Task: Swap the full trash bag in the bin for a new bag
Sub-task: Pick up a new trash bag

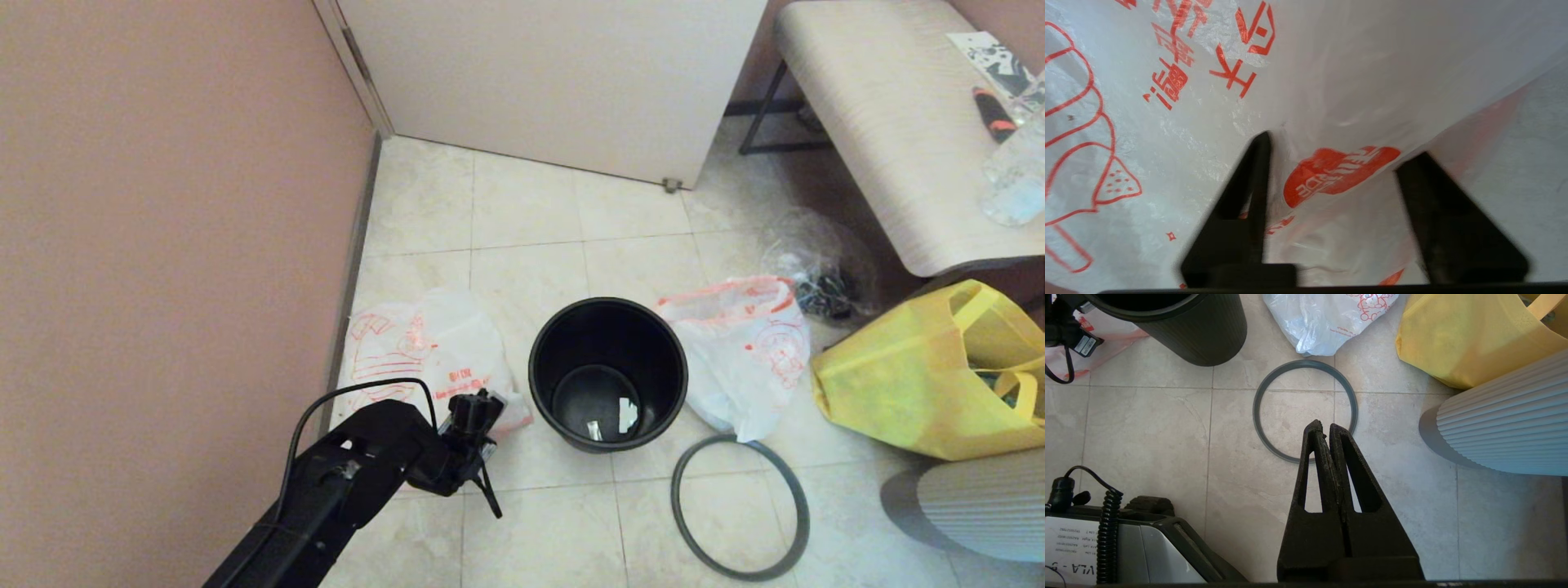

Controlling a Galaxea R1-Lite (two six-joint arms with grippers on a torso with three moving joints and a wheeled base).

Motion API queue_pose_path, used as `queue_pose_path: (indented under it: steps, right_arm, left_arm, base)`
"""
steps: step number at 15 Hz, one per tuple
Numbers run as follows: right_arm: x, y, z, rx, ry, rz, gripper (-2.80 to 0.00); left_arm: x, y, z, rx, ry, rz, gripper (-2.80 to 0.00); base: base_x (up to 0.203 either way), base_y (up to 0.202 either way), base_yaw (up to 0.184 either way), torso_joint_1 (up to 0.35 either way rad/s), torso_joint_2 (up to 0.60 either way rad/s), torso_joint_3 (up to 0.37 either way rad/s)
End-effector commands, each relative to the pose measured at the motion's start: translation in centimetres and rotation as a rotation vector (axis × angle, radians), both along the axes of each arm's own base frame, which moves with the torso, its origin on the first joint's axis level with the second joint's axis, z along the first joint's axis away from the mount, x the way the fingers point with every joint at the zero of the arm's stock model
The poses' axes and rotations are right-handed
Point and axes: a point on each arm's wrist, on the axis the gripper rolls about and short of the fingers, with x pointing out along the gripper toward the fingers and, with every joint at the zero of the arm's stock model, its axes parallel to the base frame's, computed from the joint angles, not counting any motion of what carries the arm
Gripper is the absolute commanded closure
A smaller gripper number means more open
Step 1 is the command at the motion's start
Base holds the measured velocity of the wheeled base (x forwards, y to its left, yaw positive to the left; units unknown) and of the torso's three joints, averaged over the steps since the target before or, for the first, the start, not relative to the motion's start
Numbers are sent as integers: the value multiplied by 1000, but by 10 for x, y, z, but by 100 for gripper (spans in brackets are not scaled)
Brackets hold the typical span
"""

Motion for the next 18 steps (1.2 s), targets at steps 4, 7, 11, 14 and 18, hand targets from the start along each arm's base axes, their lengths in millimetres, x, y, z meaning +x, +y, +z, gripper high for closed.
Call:
queue_pose_path:
  steps: [4,7,11,14,18]
  right_arm:
    - [0,0,0,-1,0,2,0]
    - [0,0,0,0,-1,1,0]
    - [0,0,0,2,1,-1,0]
    - [0,0,0,2,2,-1,0]
    - [0,0,0,8,-9,-5,0]
  left_arm:
    - [1,1,0,-3,-7,6,0]
    - [-1,0,12,-42,-23,35,0]
    - [-26,-1,54,-65,-10,105,0]
    - [-54,-3,92,-96,-5,149,0]
    - [-93,7,132,-102,5,199,0]
  base:
    - [0,0,0,0,0,0]
    - [0,0,0,0,0,0]
    - [0,0,0,0,0,0]
    - [0,0,0,0,0,0]
    - [0,0,0,0,0,0]
